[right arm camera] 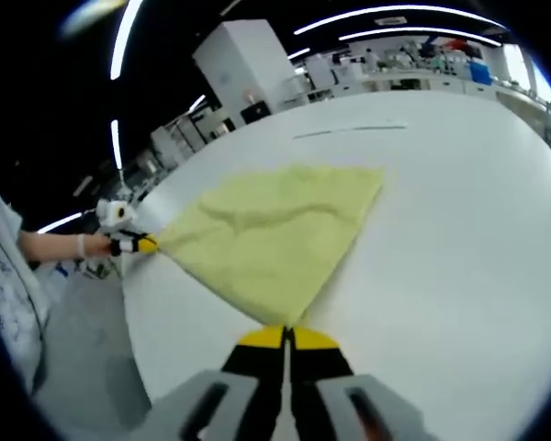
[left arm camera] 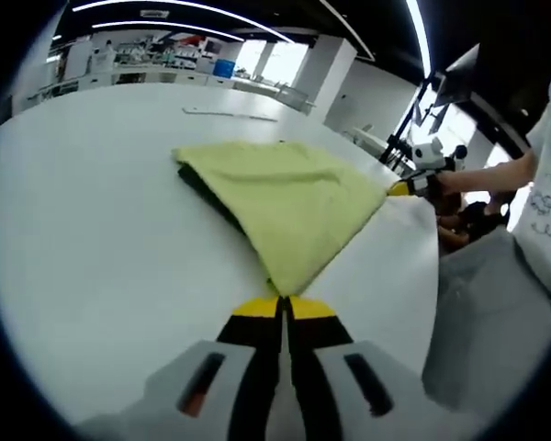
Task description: Fold the garment on the visible template until the final outline fits inside the template.
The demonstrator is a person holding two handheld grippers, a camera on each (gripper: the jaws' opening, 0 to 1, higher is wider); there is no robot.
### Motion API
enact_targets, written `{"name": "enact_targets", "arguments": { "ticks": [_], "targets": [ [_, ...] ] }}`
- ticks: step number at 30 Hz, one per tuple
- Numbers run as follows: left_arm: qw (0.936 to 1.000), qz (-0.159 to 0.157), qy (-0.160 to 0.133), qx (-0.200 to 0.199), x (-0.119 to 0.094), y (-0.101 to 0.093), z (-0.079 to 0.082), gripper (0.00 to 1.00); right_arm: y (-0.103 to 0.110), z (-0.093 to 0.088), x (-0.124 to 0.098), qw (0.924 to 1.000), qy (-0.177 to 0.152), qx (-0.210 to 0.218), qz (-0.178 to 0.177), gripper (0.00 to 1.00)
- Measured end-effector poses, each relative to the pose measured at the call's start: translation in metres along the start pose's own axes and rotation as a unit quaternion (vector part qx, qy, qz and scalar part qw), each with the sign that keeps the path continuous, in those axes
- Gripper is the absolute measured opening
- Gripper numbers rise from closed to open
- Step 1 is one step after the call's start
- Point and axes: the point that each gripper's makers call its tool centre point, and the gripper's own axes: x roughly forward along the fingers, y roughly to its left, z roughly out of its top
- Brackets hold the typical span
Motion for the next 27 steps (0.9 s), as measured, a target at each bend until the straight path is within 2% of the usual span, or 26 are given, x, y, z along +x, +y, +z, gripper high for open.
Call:
{"name": "enact_targets", "arguments": {
  "ticks": [6, 11, 14, 16, 18, 22, 25, 27],
  "targets": [
    [0.9999, -0.001, 0.011, 0.007, -0.006, -0.008, -0.008, 0.0, 0.009, -0.014, -0.006, 0.9999, 0.008, 0.001, 0.01, 0.0],
    [1.0, 0.002, 0.006, 0.005, -0.007, -0.01, -0.008, 0.0, 0.013, -0.021, -0.007, 0.9998, 0.011, 0.005, 0.016, 0.0],
    [1.0, 0.004, 0.007, 0.003, -0.008, -0.006, -0.009, 0.0, 0.013, -0.021, -0.006, 0.9998, 0.008, 0.009, 0.015, 0.0],
    [0.9997, 0.007, 0.009, 0.02, -0.008, -0.004, -0.009, 0.0, 0.013, -0.021, -0.005, 0.9998, 0.007, 0.01, 0.016, 0.0],
    [0.9997, 0.007, 0.01, 0.021, -0.008, -0.006, -0.009, 0.0, 0.014, -0.02, -0.005, 0.9999, 0.005, 0.002, 0.013, 0.0],
    [0.9996, 0.006, 0.003, 0.027, -0.011, -0.007, -0.006, 0.01, 0.017, -0.014, -0.011, 0.9998, -0.012, 0.001, 0.016, 0.0],
    [0.9994, 0.014, -0.013, 0.03, -0.017, -0.007, 0.003, 0.12, 0.021, -0.01, -0.018, 0.9997, -0.024, -0.005, 0.01, 0.09],
    [0.9991, 0.019, -0.023, 0.031, -0.019, -0.006, 0.008, 0.23, 0.02, -0.008, -0.023, 0.9993, -0.033, -0.016, -0.004, 0.22]
  ]
}}
